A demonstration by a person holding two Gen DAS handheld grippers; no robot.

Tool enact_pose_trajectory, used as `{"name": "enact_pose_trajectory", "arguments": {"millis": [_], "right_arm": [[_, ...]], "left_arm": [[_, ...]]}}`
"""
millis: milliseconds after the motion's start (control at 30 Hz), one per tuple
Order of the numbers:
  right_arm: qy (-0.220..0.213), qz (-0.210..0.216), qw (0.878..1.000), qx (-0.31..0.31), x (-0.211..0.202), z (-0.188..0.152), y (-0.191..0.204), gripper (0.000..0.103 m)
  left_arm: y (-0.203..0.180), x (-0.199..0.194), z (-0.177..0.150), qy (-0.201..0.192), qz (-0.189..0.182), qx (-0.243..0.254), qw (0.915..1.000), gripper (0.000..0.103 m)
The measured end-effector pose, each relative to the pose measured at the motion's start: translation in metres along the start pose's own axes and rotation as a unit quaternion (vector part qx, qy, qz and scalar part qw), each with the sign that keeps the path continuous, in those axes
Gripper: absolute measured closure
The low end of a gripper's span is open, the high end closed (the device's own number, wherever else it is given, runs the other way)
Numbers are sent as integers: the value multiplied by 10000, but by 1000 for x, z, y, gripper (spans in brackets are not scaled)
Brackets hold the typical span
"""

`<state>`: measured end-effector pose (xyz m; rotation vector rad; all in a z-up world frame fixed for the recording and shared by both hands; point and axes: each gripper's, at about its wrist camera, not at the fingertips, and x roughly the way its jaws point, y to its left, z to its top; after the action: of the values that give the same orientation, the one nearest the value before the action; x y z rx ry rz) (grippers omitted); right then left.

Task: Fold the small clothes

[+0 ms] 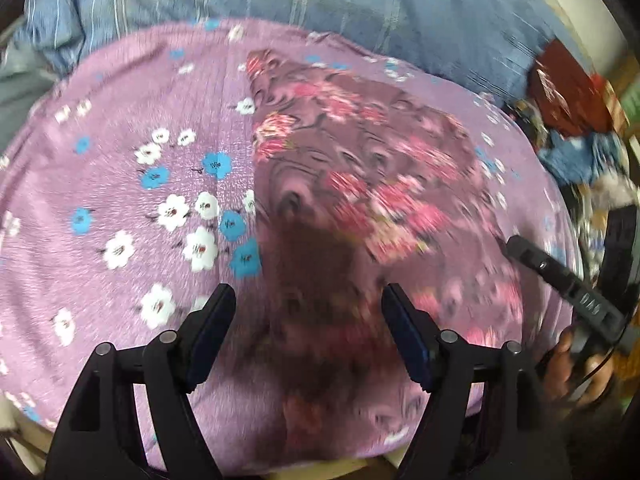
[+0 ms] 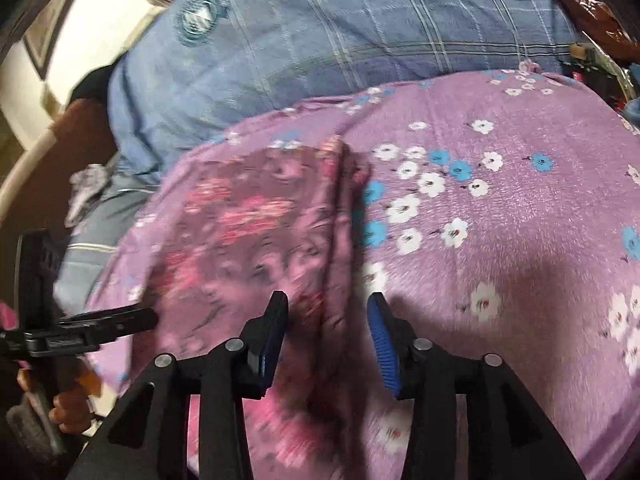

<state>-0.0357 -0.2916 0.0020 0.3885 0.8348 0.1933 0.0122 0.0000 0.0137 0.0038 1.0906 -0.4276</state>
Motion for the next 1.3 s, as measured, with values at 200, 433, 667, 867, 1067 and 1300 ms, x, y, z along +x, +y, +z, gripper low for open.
{"name": "enact_pose_trajectory", "arguments": {"millis": [200,433,667,867,1067,1300], "right_arm": [[411,-427,9981,-181,1,-37,1,46],[91,-1040,9944,-183,-18,-38,7,33],[-198,-1792,9831,-301,-43,-39,11,16],[-433,-2230,9699,-876,-58,-48,28,3],[-561,-2350,9640,-1110,-68,-57,38,0],[-145,-2224,9678,-1174,-60,-69,42,0]], "left_arm": [[1,39,-22,461,254,-82,9986,25],[-26,11,-36,-121,660,507,9965,25],[-47,-10,-51,-545,691,618,9942,25],[-58,-15,-57,-703,1012,762,9895,25],[-55,-20,-61,-765,1078,627,9892,25],[-57,-26,-66,-833,1080,611,9888,25]]}}
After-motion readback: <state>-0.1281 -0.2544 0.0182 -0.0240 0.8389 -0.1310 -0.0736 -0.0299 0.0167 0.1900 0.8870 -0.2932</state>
